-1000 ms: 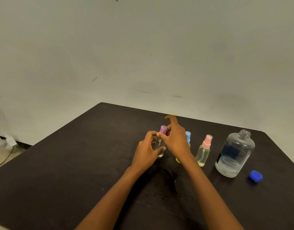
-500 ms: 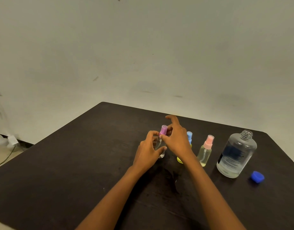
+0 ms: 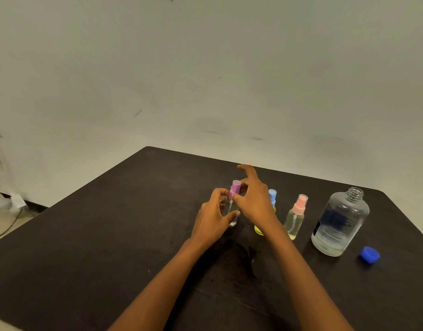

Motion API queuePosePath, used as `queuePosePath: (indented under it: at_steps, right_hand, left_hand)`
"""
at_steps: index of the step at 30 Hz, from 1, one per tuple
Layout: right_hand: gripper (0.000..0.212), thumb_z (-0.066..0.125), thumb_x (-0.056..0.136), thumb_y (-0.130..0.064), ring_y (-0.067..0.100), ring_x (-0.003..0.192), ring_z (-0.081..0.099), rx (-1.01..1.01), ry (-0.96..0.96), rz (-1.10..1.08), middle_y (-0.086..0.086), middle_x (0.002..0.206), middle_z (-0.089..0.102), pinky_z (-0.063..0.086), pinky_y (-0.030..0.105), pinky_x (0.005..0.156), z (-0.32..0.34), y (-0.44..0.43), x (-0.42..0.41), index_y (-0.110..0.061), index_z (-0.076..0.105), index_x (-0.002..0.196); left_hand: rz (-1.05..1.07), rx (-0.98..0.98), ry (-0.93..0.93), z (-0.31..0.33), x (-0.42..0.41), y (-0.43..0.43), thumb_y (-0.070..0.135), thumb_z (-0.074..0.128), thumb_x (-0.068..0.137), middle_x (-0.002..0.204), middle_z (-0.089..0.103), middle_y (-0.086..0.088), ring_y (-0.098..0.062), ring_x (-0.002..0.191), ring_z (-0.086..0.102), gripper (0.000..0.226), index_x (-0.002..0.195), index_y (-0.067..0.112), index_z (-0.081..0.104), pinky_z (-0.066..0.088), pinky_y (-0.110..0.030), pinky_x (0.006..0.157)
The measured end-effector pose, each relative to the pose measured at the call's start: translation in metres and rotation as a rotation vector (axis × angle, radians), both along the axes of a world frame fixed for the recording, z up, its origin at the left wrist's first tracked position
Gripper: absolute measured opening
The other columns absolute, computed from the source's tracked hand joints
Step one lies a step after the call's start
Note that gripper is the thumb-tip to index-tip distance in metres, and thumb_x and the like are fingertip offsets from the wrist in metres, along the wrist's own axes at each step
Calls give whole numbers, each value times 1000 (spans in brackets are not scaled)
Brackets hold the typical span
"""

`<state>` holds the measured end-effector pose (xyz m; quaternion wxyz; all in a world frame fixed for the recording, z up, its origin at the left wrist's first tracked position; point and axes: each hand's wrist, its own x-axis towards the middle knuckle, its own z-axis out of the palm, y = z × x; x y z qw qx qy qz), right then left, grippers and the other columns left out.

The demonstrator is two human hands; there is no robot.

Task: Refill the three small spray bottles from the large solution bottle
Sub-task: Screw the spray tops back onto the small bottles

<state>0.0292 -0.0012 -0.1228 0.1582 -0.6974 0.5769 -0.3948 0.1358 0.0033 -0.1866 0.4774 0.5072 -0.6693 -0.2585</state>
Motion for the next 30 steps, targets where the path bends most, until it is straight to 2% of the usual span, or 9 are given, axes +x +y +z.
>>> queuePosePath:
  at_steps: [4,7,10,13,18,21,24,28,30]
  right_hand:
    - [61,65,83,-18,21,98,59,13,-2,-16,10,105,61,49,36,90,-3,-1,0,-20,33,135]
    - [71,70,79,-21,22,107,54,48,40,-33,10,115,57,48,38,93,-2,-2,1,-23,30,137]
    - [80,69,77,-10,19,112,45,29,64,23,3,117,54,44,30,88,2,1,0,-27,24,140]
    - [76,62,81,-2,13,101,48,23,42,81,2,110,58,39,23,80,7,5,-2,-28,23,140]
    - [71,62,81,0,13,91,55,12,23,57,8,104,63,44,25,84,7,4,-3,-22,29,139]
    - [70,64,82,-5,14,92,57,5,36,30,9,104,62,47,28,86,4,1,-2,-22,29,139]
    - [68,64,83,-13,16,96,56,12,58,-12,10,111,58,46,28,87,-1,-2,0,-25,28,139]
    - [66,62,85,-23,18,115,46,11,130,-46,7,124,53,41,29,90,-3,-2,2,-26,25,140]
    - [69,63,84,-22,19,117,42,-2,152,-50,4,124,53,40,29,89,0,-1,2,-26,23,141]
  left_hand:
    - [-3,-15,-5,0,0,0,20,74,78,119,63,-4,-15,107,62,50,119,19,46,53,-36,92]
    - [-8,-13,0,-1,0,0,19,73,78,118,64,-5,-16,105,63,49,119,18,46,53,-36,92]
    - [-7,1,12,-2,0,-1,19,74,77,116,65,-3,-16,105,63,50,119,21,46,53,-39,92]
    - [-2,18,12,-1,0,-1,20,74,77,118,63,-4,-16,108,61,51,119,21,45,52,-40,94]
    - [0,19,16,0,0,-1,20,74,77,119,63,-3,-15,108,61,50,119,21,46,51,-37,95]
    - [-4,8,16,0,0,-1,20,74,78,118,63,-3,-14,107,61,50,119,21,46,52,-38,94]
    - [-2,-3,14,-1,0,-1,21,74,78,114,64,-1,-13,105,62,48,118,22,47,53,-39,91]
    - [-3,-7,11,-2,0,-2,21,73,79,114,65,-2,-14,104,62,47,118,20,47,54,-40,90]
    - [-5,-9,9,-2,0,-2,20,73,79,115,64,-3,-14,105,62,47,118,18,47,54,-40,90]
